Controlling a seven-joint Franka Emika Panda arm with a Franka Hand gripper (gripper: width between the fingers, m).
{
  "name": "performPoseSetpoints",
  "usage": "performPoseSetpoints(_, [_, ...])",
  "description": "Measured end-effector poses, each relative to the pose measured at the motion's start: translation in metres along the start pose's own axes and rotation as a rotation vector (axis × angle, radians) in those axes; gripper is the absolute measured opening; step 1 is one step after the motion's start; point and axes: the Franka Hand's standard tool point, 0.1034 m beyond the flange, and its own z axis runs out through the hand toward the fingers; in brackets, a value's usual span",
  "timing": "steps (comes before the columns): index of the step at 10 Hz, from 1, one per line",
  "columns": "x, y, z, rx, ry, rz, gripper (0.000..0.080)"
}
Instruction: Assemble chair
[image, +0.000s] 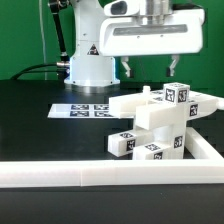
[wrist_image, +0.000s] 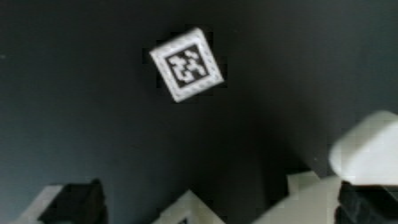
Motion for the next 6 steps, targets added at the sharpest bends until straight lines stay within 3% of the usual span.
performPoseSetpoints(3, [-0.017,-0.001,0.005,-0.004,-0.021,0.029,0.0649])
performPoseSetpoints(6, [-0.011,0.009,0.011,0.000,-0.027,-0.131,0.0649])
